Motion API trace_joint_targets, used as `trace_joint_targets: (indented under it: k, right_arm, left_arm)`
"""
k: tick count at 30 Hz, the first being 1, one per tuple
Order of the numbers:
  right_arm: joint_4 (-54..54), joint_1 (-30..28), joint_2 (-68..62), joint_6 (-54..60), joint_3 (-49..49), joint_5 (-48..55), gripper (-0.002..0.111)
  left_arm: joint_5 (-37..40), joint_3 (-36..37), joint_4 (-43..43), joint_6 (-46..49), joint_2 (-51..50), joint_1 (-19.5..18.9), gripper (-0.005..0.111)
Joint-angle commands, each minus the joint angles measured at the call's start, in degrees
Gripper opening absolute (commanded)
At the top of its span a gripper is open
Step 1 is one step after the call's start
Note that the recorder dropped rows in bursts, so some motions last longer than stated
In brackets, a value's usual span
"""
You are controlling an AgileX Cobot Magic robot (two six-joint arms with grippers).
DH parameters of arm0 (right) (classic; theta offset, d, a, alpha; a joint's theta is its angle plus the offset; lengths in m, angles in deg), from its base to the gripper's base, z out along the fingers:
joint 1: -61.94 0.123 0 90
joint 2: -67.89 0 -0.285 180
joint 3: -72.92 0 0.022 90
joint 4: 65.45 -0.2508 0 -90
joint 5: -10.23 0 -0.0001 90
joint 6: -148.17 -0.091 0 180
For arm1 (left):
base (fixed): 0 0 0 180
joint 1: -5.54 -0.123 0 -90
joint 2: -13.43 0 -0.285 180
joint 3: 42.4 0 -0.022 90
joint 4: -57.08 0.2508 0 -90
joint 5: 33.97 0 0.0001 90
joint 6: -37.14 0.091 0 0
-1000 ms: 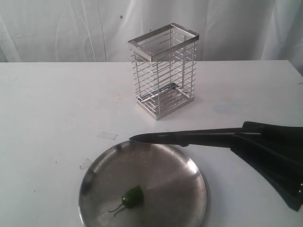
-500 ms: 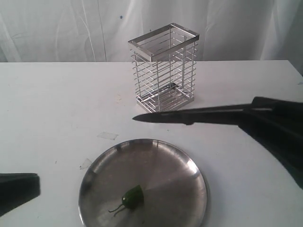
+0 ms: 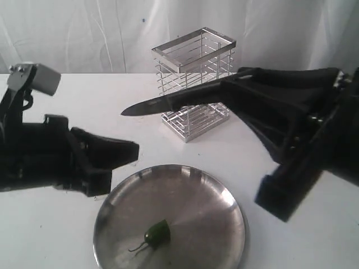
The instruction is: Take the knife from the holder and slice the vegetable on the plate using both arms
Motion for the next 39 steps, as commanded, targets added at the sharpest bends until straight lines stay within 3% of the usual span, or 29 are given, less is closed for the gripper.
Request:
trace_joint_targets:
  k: [1,10,16,30,39]
  right_arm:
    - [0.32,1.39,-4.58,-2.92,-0.52,-8.24,0.005]
    - [0.98,2.64,-5.93,-5.92,-1.28,-9.56,0.005]
    - [0.98,2.64,-5.93,-7.22,-1.28,-1.34,0.005]
    - [0.53,2.64,-5.93,-7.11,-1.28,17.79,0.005]
    - [0.53,2.64,-5.93,-7.23,-1.28,18.99,0.005]
  left_arm:
    - [1.14,-3.39,-8.09,10.91,-3.09,0.34,0.004]
    - [-0.37,-4.29,-11.65,18.11,-7.98,0.34,0.004]
    - [-0.84,-6.13,-14.02,26.66,-7.88,0.34,0.004]
    - [-2.89,-9.81,-13.61,26.97,-7.88,0.34,0.004]
    - [-0.28,-9.81,-13.61,26.97,-7.88,0.34,0.004]
